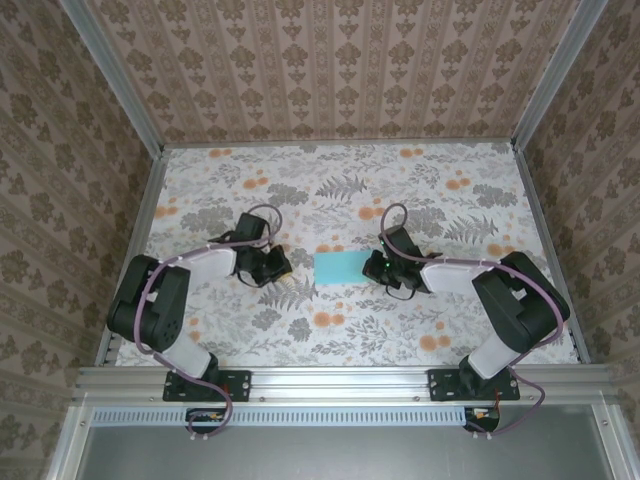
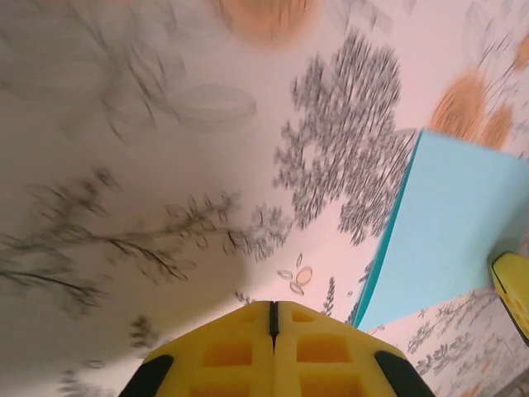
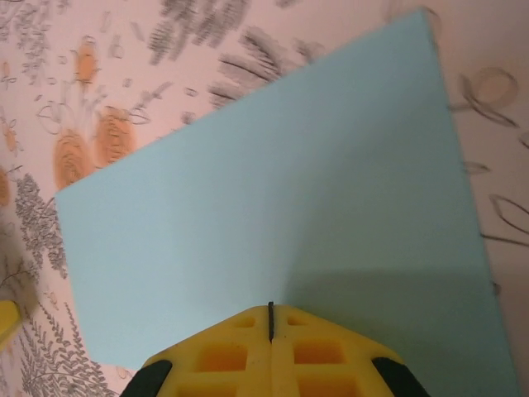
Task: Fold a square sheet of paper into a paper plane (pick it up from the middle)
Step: Rotate the square sheet of paper at the center of the table.
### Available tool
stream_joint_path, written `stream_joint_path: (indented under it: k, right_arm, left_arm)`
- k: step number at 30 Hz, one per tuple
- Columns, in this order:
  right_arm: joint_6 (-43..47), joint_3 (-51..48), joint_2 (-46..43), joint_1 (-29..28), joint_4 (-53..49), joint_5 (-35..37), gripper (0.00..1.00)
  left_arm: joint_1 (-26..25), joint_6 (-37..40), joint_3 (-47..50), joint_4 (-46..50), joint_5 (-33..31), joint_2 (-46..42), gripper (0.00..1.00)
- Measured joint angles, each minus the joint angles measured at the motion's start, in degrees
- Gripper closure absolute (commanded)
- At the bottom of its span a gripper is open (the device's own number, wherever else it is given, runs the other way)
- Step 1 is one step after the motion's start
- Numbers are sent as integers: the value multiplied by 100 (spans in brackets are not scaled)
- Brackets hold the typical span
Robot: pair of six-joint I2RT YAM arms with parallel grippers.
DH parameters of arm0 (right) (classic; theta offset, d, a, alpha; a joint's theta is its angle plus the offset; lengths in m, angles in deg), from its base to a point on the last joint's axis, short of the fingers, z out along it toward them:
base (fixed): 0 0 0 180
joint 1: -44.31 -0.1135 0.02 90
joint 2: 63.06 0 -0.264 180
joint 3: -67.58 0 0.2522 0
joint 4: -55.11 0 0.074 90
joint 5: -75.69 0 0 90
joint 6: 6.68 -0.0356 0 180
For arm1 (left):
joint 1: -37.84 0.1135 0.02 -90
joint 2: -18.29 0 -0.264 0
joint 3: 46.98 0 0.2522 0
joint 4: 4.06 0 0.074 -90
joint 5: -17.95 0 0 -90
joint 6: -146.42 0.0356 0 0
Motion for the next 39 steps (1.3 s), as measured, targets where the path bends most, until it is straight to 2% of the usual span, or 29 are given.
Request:
stream_joint_path:
  k: [4,6,7,9,13,14,23,29,35,39]
  right_arm:
    - [291,835,175,-306,-551,107,85]
    - [420,1360,437,-544,-769,173,79]
    - [492,1606,590,-654,-876,212,77]
    - [584,2094,949,-857,-1088,289,74]
    - [708,2844,1622,-1093,-1473,378,73]
    - [723,2983,1764,-1119,-1558,387,73]
    - [933,3713,2509,-1213,-2087,328,74]
    - [1661,3700,2524,-1349,-2323,-391,75]
    - [2437,2938,1930,-1392,-2691,-997,73]
    - [2315,2444,1292,-1351,-2983,-800,61]
  left_arm:
    - [367,424,-474,516,-240,-267,65]
    - [551,678,-647,732,-385,-426,43]
    - [623,741,-688,817,-457,-481,36]
    - [793,962,-787,1062,-636,-595,23]
    - [1045,1274,-881,1405,-988,-743,7]
    - [1110,1340,-881,1471,-1040,-800,0]
    - [1523,1574,-881,1587,-1198,-1202,0]
    - [1781,1539,-857,1591,-1126,-1204,1]
    - [1851,1519,-855,1556,-835,-1204,1]
    - [1847,1519,-800,1423,-601,-1204,1]
